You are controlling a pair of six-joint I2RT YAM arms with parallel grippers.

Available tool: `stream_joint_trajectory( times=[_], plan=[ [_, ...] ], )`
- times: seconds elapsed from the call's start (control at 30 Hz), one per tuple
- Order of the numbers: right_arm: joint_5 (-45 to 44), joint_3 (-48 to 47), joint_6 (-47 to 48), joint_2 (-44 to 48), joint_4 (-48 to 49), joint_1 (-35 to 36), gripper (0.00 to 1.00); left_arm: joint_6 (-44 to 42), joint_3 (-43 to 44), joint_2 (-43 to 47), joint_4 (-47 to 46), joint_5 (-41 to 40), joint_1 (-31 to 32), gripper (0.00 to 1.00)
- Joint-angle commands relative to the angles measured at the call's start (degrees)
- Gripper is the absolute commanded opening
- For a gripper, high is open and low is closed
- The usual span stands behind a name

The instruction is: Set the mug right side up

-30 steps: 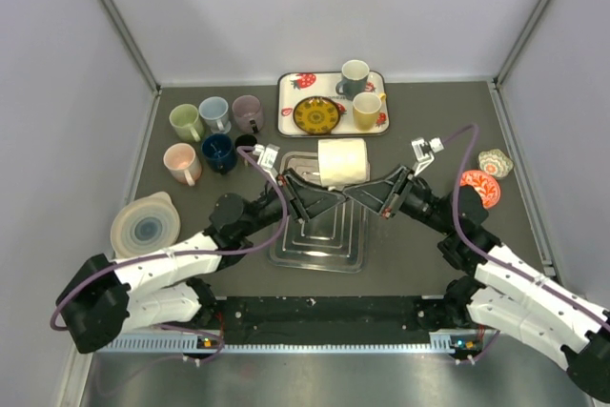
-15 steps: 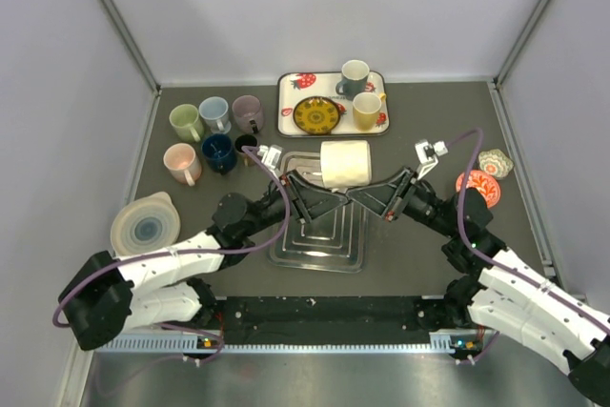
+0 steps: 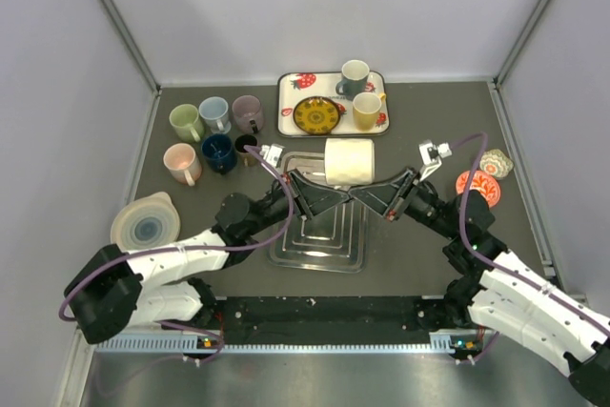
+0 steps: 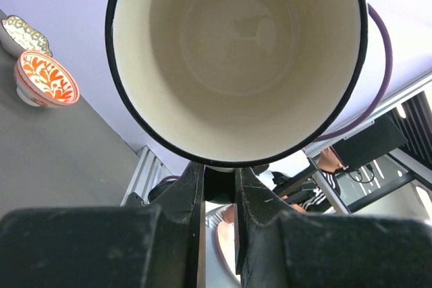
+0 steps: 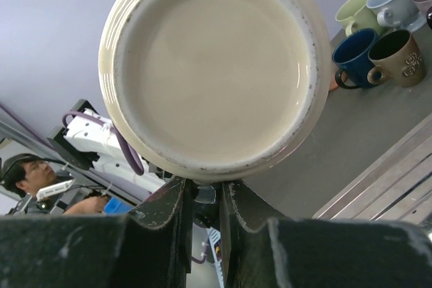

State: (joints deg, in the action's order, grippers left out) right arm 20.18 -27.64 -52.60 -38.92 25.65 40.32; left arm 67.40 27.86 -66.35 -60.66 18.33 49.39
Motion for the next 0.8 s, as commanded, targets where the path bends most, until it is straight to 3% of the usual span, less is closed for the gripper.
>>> stream_joint_trajectory(
  times=[0.0,0.17,0.27,0.47,0.57,0.77],
  plan=[
    [4.5,1.0,2.9,1.2,-1.2,0.6,0.0,1.2,2.6,0.2,-11.2,-4.5,-0.5,0.0],
    [4.4,0.7,5.1,1.9,-4.6,0.8,0.0,1.1,3.2,1.0,-9.0,-3.7,-0.5,0.0],
    [3.9,-0.4,6.5,2.2,-8.6,0.8,0.0,-3.1,4.8,3.1,-0.4,-2.1,-0.4,0.0],
    [2.8,-3.7,7.4,1.9,-13.4,0.8,0.34,-13.6,7.2,7.0,12.7,-1.0,-0.3,0.0],
    [2.8,-5.3,7.9,1.8,-15.0,0.8,0.42,-16.9,6.8,8.4,15.8,-1.9,-0.4,0.0],
    [1.7,-8.1,9.9,1.6,-18.6,0.9,0.48,-22.5,4.8,12.7,19.3,-5.0,-0.3,0.0]
  ],
)
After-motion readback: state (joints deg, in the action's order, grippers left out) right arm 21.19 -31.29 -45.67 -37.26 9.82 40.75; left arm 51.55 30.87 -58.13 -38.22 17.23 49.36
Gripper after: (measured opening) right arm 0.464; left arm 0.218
